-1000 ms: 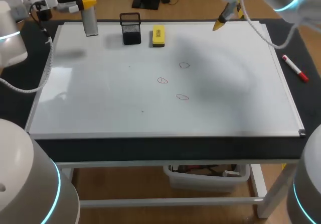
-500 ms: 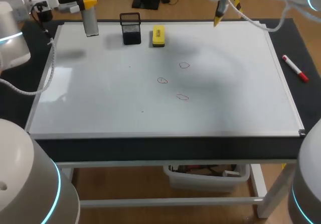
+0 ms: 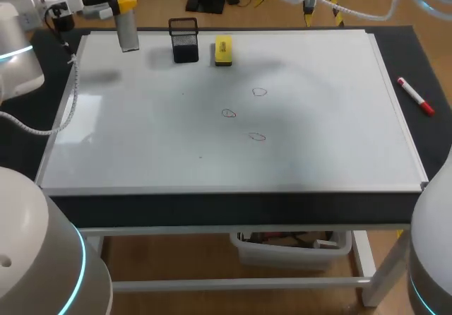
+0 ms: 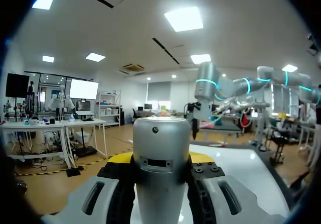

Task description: Pick up the inspection probe, press it on each red-marked spot on the whiteboard one by one, put down the probe, pick up the eraser, and wipe off all the red marks.

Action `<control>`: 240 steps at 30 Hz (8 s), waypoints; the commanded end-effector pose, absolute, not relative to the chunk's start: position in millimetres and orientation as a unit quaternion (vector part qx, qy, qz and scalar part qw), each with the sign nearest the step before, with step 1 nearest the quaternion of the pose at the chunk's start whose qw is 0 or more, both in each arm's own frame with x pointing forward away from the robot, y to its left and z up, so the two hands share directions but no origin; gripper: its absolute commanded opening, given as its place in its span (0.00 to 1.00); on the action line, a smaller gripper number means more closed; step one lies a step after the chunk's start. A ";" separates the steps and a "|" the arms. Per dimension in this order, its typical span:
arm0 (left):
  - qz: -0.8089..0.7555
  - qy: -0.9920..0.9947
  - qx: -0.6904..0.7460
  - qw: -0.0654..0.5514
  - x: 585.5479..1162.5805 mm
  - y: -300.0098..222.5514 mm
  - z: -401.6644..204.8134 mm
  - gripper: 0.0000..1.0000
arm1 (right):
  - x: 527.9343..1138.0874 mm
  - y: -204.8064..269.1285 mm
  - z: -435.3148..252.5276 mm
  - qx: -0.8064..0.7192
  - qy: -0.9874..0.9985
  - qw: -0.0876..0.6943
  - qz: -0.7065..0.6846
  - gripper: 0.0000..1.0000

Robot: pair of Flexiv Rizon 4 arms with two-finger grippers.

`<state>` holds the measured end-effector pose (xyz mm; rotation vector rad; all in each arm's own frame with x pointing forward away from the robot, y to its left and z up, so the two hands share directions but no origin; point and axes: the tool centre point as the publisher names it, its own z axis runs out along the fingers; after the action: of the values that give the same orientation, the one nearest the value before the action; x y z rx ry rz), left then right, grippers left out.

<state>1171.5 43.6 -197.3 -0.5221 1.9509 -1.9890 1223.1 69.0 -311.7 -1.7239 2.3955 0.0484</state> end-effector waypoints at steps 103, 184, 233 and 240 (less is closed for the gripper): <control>-0.693 0.680 -0.183 0.156 1169.9 43.0 -195.9 0.00 | 1244.7 207.8 -437.7 -0.662 0.737 -0.100 0.098 1.00; -0.693 0.680 -0.183 0.156 1169.9 43.0 -195.9 0.00 | 1130.4 -30.8 -350.0 -0.456 0.882 -0.099 0.072 0.00; -0.693 0.680 -0.183 0.156 1169.9 43.0 -195.9 0.00 | 1107.7 -68.0 -348.5 -0.385 0.918 -0.090 0.003 0.00; -0.693 0.680 -0.183 0.156 1169.9 43.0 -195.9 0.00 | 1107.7 -68.0 -348.5 -0.385 0.918 -0.090 0.003 0.00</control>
<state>1171.1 44.0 -196.6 -0.5232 1.9514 -1.9880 1112.0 -67.9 -352.1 -1.2853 3.0833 0.0707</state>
